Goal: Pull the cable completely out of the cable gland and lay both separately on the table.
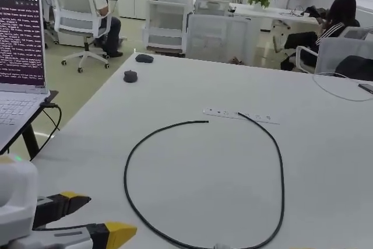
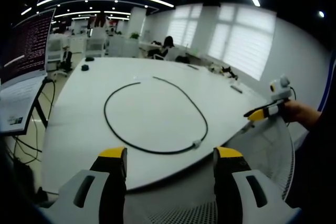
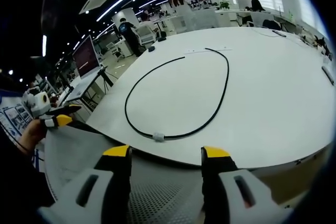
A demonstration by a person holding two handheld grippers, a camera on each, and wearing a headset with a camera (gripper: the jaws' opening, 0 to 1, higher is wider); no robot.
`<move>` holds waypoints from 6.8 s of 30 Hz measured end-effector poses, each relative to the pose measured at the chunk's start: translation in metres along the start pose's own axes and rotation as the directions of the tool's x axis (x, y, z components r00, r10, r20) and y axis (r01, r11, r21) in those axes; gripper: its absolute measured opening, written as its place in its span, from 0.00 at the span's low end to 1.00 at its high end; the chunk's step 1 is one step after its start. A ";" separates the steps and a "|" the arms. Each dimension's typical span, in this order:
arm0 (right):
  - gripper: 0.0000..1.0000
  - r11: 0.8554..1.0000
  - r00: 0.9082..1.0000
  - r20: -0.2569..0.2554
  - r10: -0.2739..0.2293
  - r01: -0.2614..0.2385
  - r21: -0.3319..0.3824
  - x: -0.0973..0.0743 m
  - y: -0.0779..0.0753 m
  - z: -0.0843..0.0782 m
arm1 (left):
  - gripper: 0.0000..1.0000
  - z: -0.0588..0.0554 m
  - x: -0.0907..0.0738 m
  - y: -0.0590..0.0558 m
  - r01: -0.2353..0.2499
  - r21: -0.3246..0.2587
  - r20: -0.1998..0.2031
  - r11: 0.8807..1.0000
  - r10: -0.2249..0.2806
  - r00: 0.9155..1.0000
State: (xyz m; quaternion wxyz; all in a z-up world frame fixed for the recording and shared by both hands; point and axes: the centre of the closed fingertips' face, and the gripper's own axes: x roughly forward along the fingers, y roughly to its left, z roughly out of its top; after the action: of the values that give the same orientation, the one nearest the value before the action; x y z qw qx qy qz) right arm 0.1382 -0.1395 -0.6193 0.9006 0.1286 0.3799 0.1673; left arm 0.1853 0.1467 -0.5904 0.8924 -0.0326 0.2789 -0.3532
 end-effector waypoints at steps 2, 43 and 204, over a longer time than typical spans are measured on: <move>0.52 1.000 1.000 -0.005 0.001 -0.001 -0.002 0.000 0.001 -0.001 | 0.66 -0.001 0.001 0.000 0.002 0.002 -0.012 1.000 -0.001 1.000; 0.56 0.999 0.999 -0.020 0.030 -0.029 0.044 0.002 0.003 -0.003 | 0.56 0.031 0.047 -0.043 0.211 0.311 -0.202 0.926 -0.153 0.967; 0.45 0.324 0.968 -0.240 0.074 -0.251 -0.912 0.079 0.096 0.046 | 0.16 0.013 0.111 -0.121 0.637 0.186 -0.562 0.749 -0.451 0.694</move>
State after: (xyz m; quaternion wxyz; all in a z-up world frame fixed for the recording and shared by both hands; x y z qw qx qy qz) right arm 0.2039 -0.0258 -0.6043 0.7571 -0.3863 0.2684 0.4533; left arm 0.1840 -0.0174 -0.6018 0.6342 0.1410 0.3982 -0.6476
